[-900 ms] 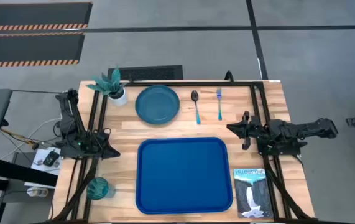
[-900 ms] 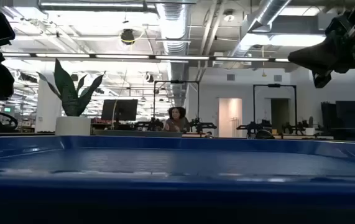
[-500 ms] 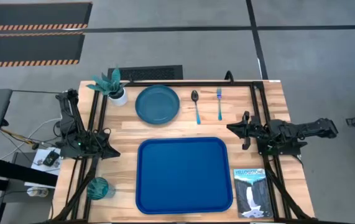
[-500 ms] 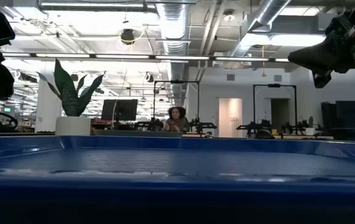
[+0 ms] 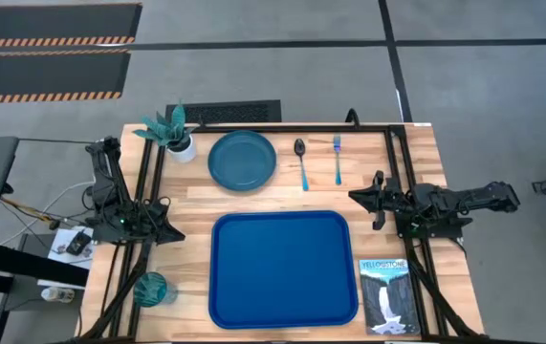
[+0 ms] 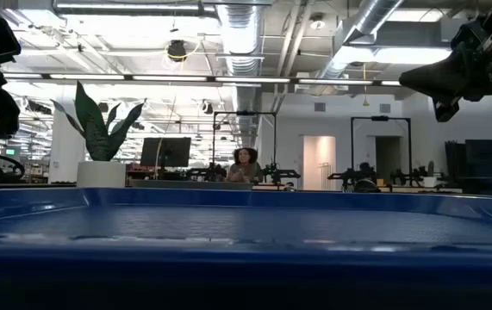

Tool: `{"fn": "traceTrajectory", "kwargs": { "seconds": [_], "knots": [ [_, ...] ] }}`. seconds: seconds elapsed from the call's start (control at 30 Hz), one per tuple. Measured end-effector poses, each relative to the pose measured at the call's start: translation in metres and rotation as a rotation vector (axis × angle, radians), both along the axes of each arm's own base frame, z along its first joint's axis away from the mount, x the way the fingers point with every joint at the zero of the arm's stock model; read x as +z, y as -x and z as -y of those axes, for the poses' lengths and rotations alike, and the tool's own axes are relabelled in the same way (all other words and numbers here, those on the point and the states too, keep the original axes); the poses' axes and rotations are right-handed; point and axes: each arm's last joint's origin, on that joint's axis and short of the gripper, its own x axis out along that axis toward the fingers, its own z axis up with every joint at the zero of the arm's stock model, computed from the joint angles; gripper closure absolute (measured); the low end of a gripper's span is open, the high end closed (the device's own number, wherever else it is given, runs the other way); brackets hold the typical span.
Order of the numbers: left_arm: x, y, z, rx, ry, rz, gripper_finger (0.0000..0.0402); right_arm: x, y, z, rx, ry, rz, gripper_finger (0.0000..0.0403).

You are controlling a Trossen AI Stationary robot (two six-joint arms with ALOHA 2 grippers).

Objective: Pick and place plate/cup/fork/spoon on tray

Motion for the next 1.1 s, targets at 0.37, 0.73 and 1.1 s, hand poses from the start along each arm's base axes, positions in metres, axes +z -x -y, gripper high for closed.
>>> {"fn": "traceTrajectory", "kwargs": {
  "seconds": [0.37, 0.73, 1.1],
  "knots": [
    [0.0001, 0.0000, 0.0000, 0.000, 0.000, 0.000, 0.0391, 0.0000, 0.0000, 0.0000, 0.000, 0.000, 0.000, 0.0347],
    [0.0005, -0.0005, -0.0020, 0.059, -0.019, 0.030, 0.0391, 0.0000, 0.0000, 0.0000, 0.000, 0.000, 0.000, 0.0347],
    [0.0041, -0.0024, -0.0022, 0.152, -0.005, 0.100, 0.0391, -0.0001, 0.0000, 0.0000, 0.000, 0.000, -0.001, 0.0347]
  ]
}}
